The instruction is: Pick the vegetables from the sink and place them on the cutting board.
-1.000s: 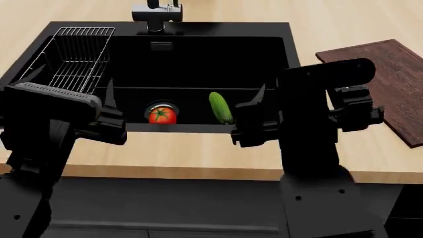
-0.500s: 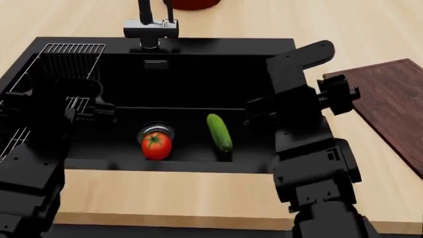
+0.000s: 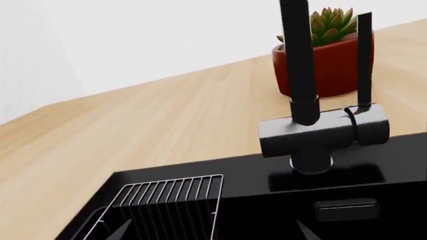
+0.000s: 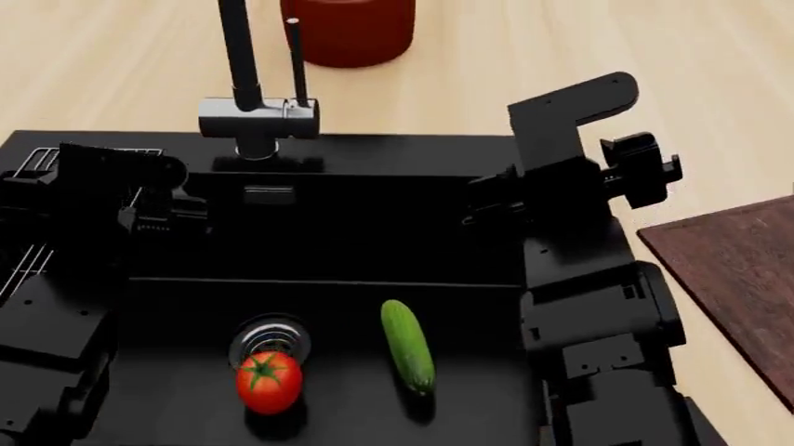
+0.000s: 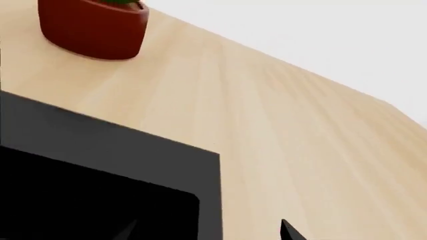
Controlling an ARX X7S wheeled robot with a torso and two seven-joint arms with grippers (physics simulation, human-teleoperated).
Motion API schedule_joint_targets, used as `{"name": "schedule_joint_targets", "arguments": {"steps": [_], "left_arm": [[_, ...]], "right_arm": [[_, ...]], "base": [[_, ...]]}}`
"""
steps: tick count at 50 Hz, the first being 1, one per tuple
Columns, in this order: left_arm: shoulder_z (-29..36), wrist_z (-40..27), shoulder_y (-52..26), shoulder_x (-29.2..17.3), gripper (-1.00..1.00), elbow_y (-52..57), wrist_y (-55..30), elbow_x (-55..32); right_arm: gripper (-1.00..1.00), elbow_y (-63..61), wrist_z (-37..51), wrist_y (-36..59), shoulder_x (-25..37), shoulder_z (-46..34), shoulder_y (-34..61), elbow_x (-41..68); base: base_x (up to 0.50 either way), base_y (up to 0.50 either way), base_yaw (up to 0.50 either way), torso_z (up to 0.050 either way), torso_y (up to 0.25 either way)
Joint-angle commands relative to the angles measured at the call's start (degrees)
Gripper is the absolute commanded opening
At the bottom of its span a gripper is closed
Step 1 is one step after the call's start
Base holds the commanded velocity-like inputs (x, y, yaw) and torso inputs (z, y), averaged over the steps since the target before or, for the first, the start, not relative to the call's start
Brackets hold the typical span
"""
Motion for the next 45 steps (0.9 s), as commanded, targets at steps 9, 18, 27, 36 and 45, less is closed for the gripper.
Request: {"name": "schedule_joint_targets", "arguments": {"steps": [9,18,27,36,45], "left_arm": [[-0.86,2.49,0.47,0.09,1.00,-0.55,2.58,-2.28],[-0.02,3.19,1.21,0.05,1.00,-0.37,3.96,-1.63],[0.98,3.42,1.32,0.17,1.00,-0.09,3.75,-0.94],[2.21,4.33,1.73,0.04,1.00,1.57,3.85,0.06],[7.15,11.30,7.72,-2.14,1.00,20.47,-9.63,3.16]], "right_arm": [[1.00,0.74,1.09,-0.67,0.41,1.93,-0.68,1.26],[1.00,0.72,1.42,-1.26,0.26,1.71,-0.87,0.80],[1.00,0.72,1.03,-1.86,0.26,2.03,-0.92,0.83],[1.00,0.58,-2.99,-0.47,-0.19,0.01,1.28,-0.48],[1.00,-29.95,-20.97,27.68,3.56,-9.35,-3.93,-5.16]], "base": [[0.26,0.00,0.00,0.000,0.002],[0.27,0.00,0.00,0.000,0.000],[0.00,0.00,0.00,-0.001,-0.211],[0.00,0.00,0.00,0.000,-0.172],[0.00,0.00,0.00,0.000,0.000]]}}
